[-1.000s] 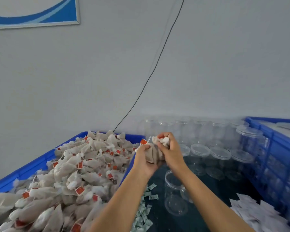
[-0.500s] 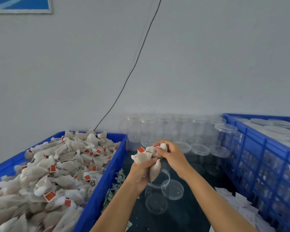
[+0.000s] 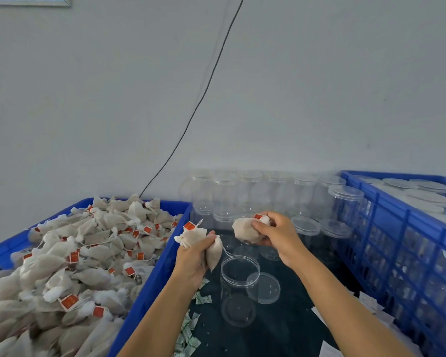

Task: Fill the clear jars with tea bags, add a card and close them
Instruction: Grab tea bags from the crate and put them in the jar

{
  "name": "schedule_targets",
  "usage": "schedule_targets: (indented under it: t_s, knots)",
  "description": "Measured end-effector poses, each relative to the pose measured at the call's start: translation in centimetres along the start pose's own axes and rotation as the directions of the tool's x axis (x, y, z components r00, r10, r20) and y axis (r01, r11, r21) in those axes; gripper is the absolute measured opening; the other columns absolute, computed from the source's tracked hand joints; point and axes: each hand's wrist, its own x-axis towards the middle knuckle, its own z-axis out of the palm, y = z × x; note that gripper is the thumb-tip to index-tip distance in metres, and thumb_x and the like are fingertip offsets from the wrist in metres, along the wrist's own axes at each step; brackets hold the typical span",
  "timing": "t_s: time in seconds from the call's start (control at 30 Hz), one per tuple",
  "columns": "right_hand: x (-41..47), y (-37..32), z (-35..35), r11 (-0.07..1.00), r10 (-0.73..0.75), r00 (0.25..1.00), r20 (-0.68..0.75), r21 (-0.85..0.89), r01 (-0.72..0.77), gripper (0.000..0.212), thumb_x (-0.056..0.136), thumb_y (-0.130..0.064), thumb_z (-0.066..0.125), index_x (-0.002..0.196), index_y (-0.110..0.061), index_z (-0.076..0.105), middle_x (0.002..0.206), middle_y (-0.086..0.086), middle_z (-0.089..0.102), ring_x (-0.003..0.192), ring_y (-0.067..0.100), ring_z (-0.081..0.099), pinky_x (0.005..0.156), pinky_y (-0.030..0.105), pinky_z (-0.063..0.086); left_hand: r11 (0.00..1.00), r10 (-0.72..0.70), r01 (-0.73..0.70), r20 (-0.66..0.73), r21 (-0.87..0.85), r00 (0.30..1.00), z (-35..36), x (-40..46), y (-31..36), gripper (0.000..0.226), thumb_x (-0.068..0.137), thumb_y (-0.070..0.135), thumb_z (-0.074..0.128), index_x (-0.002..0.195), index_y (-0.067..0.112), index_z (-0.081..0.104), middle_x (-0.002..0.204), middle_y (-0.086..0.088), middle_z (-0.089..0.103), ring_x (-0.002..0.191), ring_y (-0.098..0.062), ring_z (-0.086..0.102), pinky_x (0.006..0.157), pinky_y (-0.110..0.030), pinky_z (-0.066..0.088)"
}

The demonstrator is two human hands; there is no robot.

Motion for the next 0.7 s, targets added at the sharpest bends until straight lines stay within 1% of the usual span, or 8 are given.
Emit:
schedule_targets:
  t_s: [0.1,0.2,0.27,0.37,0.47,0.53,0.63,0.7]
  knots:
    - [-0.2,0.4,0.3,0.937,0.19,0.982,0.015,0.296,-0.186,0.021,0.09,-0.005,0.063,0.111,-0.004,0.059,0.109,0.009,0.06,0.097,0.025,0.063,0.07,0.04,0.061,1.0,-0.017,0.016,0.014,0.026,1.0,0.1,0.0,-0.2,0.058,0.079,0.006,0.075,0.131,0.007,0.05,0.121,-0.019,0.061,0.107,-0.031,0.062,0.093,-0.046,0.052]
    - [-0.2,0.7,0.6,0.93,0.202,0.979,-0.001,0.314,-0.192,0.008,0.092,-0.006,0.061,0.1,-0.007,0.061,0.104,0.01,0.063,0.094,0.024,0.064,0.07,0.039,0.061,0.998,-0.051,0.05,0.04,0.037,0.998,0.3,-0.2,-0.3,0.063,0.078,0.009,0.077,0.135,0.005,0.049,0.128,-0.021,0.059,0.115,-0.035,0.059,0.098,-0.049,0.05]
    - [-0.3,1.0,0.6,0.963,0.173,0.985,-0.024,0.216,-0.164,0.008,0.094,-0.011,0.059,0.101,-0.008,0.061,0.108,0.011,0.063,0.099,0.026,0.063,0.072,0.039,0.061,0.998,-0.051,0.049,0.049,0.037,0.997,0.4,-0.3,-0.3,0.061,0.079,0.008,0.076,0.134,0.005,0.05,0.127,-0.021,0.059,0.113,-0.034,0.06,0.099,-0.05,0.049]
    - [-0.3,1.3,0.5,0.99,0.054,0.998,-0.036,-0.128,-0.059,0.024,0.094,-0.021,0.059,0.112,-0.005,0.059,0.112,0.01,0.062,0.104,0.028,0.062,0.083,0.044,0.058,0.999,-0.026,0.025,0.025,0.046,0.999,0.3,-0.2,-0.2,0.053,0.078,0.006,0.076,0.127,0.004,0.054,0.114,-0.018,0.064,0.099,-0.029,0.063,0.087,-0.045,0.055]
    - [-0.5,1.2,0.6,0.912,-0.086,0.992,0.093,-0.393,0.116,0.018,0.094,-0.026,0.06,0.098,-0.008,0.062,0.089,0.001,0.061,0.086,0.018,0.06,0.071,0.024,0.054,0.997,-0.004,0.004,-0.004,0.077,1.0,0.4,-0.3,-0.2,0.05,0.079,0.006,0.075,0.124,0.009,0.053,0.103,-0.012,0.063,0.093,-0.025,0.063,0.078,-0.04,0.055]
    - [-0.7,1.1,0.9,0.861,-0.12,0.981,0.152,-0.477,0.179,0.02,0.093,-0.027,0.061,0.09,-0.007,0.063,0.081,-0.003,0.058,0.077,0.013,0.054,0.06,0.014,0.041,0.998,-0.007,0.008,-0.009,0.062,1.0,0.6,-0.3,-0.3,0.053,0.081,0.007,0.074,0.128,0.011,0.05,0.109,-0.012,0.062,0.098,-0.026,0.062,0.089,-0.044,0.054]
    - [-0.9,1.2,1.1,0.823,-0.144,0.968,0.207,-0.518,0.234,0.023,0.09,-0.028,0.065,0.076,-0.01,0.06,0.078,0.001,0.057,0.073,0.012,0.049,0.065,0.022,0.038,1.0,-0.01,0.011,-0.018,0.021,1.0,0.8,-0.2,-0.2,0.059,0.082,0.006,0.073,0.135,0.011,0.046,0.122,-0.015,0.059,0.108,-0.029,0.06,0.101,-0.051,0.047]
    - [-0.9,1.4,1.0,0.834,-0.137,0.958,0.25,-0.493,0.248,0.028,0.088,-0.027,0.067,0.067,-0.016,0.052,0.069,-0.003,0.051,0.065,0.01,0.044,0.061,0.021,0.035,1.0,-0.015,0.014,-0.011,-0.015,1.0,0.9,-0.2,-0.2,0.062,0.082,0.005,0.071,0.138,0.009,0.043,0.127,-0.016,0.058,0.114,-0.031,0.058,0.102,-0.053,0.045]
